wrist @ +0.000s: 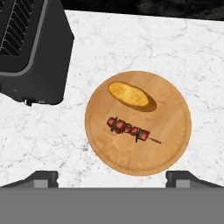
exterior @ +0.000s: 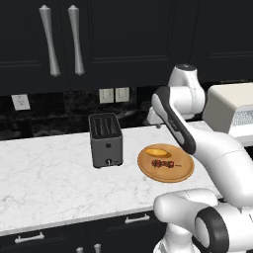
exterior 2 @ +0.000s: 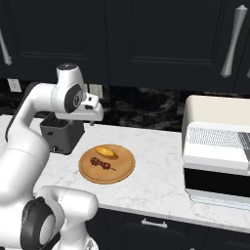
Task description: Pick up the kebab skewer and baguette bread, and place them inside the toaster oven. Close the toaster oven door and start by setting the timer.
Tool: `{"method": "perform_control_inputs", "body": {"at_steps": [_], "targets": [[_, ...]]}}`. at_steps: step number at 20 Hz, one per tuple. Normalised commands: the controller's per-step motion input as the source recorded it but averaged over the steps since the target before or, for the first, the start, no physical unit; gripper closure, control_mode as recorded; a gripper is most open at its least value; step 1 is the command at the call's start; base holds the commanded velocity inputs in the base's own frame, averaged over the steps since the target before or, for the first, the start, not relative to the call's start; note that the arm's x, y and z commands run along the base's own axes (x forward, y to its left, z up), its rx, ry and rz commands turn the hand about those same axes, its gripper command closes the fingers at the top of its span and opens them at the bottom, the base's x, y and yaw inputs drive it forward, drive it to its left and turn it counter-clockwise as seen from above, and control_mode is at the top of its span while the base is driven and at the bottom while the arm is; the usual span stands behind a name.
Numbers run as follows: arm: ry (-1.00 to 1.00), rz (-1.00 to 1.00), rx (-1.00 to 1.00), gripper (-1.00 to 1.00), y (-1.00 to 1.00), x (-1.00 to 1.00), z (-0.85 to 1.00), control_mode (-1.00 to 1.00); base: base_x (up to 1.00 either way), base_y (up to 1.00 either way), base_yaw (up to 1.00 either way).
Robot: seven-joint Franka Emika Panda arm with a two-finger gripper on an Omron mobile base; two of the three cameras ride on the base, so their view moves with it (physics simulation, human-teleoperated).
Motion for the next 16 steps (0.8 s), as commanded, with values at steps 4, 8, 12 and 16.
{"method": "perform_control_inputs", "body": {"at_steps": [4, 8, 12, 16], "targets": [[-0.02, 0.00, 0.00, -1.00, -0.09, -0.19, 0.00, -1.00, 0.00, 0.00, 0.00], [-0.03, 0.00, 0.00, -1.00, -0.16, -0.43, 0.00, -1.00, 0.00, 0.00, 0.00], [-0.02, -0.01, 0.00, -1.00, -0.35, -0.42, 0.00, -1.00, 0.00, 0.00, 0.00], [0.00, 0.00, 0.00, -1.00, -0.04, 0.00, 0.00, -1.00, 0.00, 0.00, 0.00]]}}
